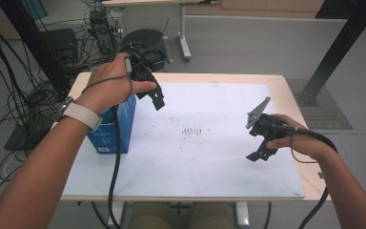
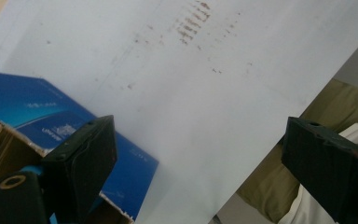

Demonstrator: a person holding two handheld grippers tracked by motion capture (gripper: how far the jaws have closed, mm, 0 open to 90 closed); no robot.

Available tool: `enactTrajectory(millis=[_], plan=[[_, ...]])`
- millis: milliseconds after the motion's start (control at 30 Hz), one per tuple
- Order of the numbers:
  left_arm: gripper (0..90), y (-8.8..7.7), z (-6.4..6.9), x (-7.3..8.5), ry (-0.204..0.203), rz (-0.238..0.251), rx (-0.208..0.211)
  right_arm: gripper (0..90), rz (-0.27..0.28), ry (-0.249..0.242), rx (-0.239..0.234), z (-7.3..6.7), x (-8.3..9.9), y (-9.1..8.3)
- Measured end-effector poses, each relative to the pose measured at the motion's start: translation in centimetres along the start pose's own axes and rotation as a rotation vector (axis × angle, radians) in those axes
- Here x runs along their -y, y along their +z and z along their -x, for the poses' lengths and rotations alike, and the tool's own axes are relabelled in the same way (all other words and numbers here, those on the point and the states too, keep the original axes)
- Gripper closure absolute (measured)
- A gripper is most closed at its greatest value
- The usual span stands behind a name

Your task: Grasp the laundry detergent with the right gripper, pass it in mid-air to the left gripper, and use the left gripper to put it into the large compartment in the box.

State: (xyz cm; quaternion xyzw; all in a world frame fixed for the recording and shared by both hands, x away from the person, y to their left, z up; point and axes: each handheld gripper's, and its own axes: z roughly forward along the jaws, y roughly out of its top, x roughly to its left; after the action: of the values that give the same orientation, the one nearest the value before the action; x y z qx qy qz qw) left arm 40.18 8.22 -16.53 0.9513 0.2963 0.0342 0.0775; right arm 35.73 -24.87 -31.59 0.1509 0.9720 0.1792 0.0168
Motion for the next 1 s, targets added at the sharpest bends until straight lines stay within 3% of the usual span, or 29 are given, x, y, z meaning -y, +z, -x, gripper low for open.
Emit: enactTrajectory(millis=[167, 700, 1000], plan=[[11.1, 1.0, 0.5, -0.5, 0.029, -0.023, 0.018, 7.3, -0.002, 0.011, 0.005, 0.0, 0.1, -0.1], [11.1, 4.2, 3.1, -1.2, 0.199, -0.034, 0.052, 7.3, 0.001, 0.027, 0.022, -0.1, 0.4, -0.4], [11.1, 6.1, 4.1, -1.4, 0.241, -0.041, 0.041, 7.3, 0.004, 0.034, 0.025, 0.2, 0.5, -0.3]])
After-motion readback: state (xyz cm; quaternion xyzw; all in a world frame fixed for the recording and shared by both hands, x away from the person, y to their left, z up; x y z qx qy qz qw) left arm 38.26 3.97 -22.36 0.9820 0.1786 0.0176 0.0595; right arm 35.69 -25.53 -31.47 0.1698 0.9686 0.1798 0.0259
